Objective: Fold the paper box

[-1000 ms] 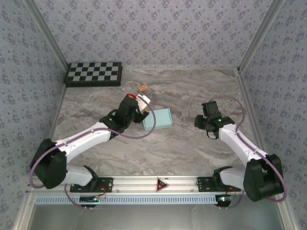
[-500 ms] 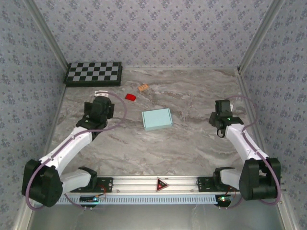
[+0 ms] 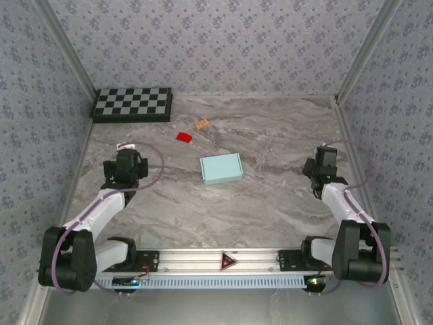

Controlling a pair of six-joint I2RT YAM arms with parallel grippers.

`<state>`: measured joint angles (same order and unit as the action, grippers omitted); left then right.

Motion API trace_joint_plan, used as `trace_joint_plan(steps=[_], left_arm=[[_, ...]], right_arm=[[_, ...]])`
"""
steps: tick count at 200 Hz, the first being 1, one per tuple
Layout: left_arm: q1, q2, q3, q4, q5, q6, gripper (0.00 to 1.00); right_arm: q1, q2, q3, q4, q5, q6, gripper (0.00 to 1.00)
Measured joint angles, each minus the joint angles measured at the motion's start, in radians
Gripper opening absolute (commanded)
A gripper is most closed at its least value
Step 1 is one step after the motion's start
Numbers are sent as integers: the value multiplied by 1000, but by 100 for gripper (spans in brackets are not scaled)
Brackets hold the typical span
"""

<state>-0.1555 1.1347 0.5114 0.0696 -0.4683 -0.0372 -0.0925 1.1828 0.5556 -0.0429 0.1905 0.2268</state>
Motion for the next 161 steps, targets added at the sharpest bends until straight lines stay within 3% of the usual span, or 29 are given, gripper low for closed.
trace_joint_plan(steps=[73, 125, 161], left_arm=[[92, 134, -142, 411, 298, 82, 100], [146, 266, -135, 565, 477, 91, 100], [168, 335, -132, 645, 537, 84, 99]], right_arm=[[-2, 46, -135, 373, -147, -130, 55], [-1, 110, -184, 602, -240, -186, 56], [4, 155, -204, 707, -272, -219, 56]])
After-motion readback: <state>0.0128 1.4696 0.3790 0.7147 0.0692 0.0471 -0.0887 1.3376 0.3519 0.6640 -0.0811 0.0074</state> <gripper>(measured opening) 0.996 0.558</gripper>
